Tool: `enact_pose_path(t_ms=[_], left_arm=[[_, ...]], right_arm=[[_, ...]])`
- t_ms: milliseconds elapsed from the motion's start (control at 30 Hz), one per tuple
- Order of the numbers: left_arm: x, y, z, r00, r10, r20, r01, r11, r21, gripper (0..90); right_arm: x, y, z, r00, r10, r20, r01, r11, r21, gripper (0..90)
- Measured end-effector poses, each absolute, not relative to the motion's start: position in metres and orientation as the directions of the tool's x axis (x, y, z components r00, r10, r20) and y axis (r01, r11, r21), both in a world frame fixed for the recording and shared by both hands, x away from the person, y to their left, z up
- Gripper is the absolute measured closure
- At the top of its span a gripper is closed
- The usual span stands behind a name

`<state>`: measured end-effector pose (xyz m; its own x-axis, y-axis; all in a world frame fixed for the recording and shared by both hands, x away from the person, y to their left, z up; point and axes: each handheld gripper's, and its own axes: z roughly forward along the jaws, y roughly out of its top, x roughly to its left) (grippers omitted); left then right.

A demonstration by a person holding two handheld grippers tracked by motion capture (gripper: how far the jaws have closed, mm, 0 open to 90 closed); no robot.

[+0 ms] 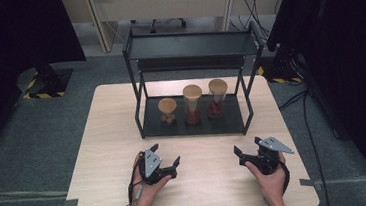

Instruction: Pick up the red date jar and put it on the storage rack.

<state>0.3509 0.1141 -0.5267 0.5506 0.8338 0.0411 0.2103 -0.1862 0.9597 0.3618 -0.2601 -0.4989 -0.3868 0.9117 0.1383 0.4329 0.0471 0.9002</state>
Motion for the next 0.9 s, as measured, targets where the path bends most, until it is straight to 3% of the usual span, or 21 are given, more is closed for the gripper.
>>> enact_pose_path(t_ms=[900], left_arm=[[0.351, 0.114, -0.527, 0.549, 0.835, 0.04, 0.211, -0.184, 0.96, 9.5]], right_arm=[[0.35, -0.271, -0.502, -0.383, 0.915, 0.127, 0.433, 0.057, 0.9, 5.3]])
